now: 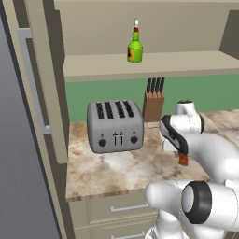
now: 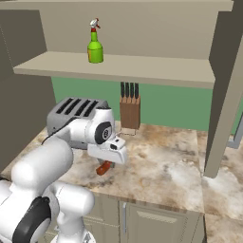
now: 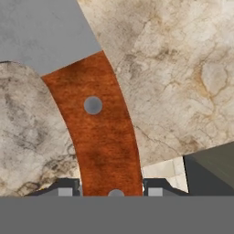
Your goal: Move the cutting board and knife to the sink. Then move spray from the cabinet to the counter.
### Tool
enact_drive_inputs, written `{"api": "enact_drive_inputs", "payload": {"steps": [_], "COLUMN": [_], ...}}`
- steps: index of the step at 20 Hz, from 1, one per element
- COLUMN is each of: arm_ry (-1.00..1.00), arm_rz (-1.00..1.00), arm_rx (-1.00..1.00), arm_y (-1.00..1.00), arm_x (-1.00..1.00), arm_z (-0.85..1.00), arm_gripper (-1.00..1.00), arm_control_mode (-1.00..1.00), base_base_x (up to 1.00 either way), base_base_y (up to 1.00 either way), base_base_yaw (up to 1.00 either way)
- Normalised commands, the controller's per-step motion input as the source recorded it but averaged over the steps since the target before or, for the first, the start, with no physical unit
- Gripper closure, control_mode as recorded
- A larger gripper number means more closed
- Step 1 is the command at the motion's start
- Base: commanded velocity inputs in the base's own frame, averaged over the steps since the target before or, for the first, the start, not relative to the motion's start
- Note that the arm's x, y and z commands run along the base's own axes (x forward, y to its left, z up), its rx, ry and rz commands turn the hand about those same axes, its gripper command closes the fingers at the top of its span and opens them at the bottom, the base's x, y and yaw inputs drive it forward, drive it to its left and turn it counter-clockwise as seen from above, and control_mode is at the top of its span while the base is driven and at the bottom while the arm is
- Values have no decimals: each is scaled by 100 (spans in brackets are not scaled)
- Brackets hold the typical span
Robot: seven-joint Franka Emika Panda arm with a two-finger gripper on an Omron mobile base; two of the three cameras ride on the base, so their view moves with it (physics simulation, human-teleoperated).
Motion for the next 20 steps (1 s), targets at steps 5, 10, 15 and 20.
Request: {"api": "enact_drive_inputs", "payload": {"steps": [5, 10, 15, 20], "arm_ry": [0, 0, 0, 0], "arm_rz": [0, -2, 0, 0], "arm_rx": [0, 1, 0, 0], "arm_y": [0, -1, 0, 0], "arm_x": [-27, -19, 0, 0], "arm_z": [27, 16, 0, 0], "arm_gripper": [100, 100, 100, 100], "arm_control_mode": [-100, -100, 100, 100], "base_base_x": [0, 0, -2, -43], "base_base_y": [0, 0, 0, 0], "base_base_yaw": [0, 0, 0, 0]}}
